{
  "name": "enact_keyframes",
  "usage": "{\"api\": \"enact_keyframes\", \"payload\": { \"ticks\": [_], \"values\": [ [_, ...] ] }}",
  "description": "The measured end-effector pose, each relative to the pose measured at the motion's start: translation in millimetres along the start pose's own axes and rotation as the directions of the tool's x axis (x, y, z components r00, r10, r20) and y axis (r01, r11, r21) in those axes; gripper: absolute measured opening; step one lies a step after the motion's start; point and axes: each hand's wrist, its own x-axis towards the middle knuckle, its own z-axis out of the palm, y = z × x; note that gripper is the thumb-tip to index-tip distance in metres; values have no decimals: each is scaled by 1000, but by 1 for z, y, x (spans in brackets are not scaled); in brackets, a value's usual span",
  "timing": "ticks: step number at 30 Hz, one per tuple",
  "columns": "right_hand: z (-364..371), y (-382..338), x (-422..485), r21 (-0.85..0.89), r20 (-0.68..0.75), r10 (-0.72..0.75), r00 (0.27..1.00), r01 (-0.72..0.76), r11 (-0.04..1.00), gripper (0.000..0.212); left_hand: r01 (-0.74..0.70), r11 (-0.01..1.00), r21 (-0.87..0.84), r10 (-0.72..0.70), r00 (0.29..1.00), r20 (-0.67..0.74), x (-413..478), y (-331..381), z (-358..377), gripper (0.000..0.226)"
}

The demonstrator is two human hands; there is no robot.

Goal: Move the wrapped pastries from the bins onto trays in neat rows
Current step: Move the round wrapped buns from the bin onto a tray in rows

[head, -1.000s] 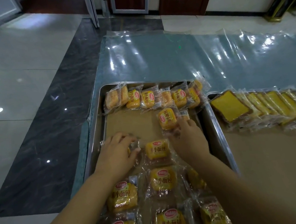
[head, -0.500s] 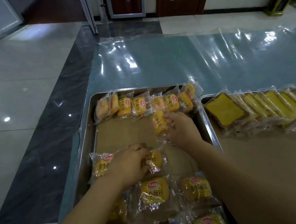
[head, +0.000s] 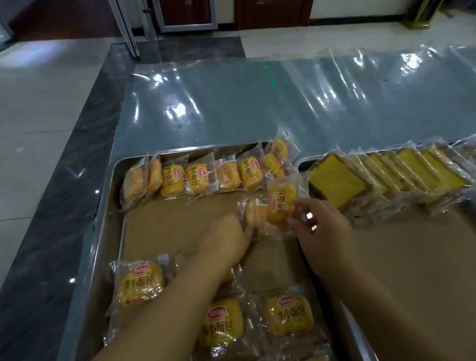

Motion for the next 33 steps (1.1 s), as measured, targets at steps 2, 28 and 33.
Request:
{"api": "enact_keyframes", "payload": {
  "ticks": [2, 28, 33],
  "values": [
    [0, 5, -5, -26, 7, 33, 999, -33, 999, 33, 16, 998, -63, -18, 1000, -25, 3, 3, 2, 27],
    [31, -20, -31, -482, 451, 89, 888, 158, 862, 48, -281, 954, 109, 298, 932, -207, -38, -80, -52, 32],
    [33, -27, -31, -609, 372, 282, 884, 3, 793, 64, -186, 972, 145, 211, 961, -180, -23, -67, -37, 44]
  ]
}}
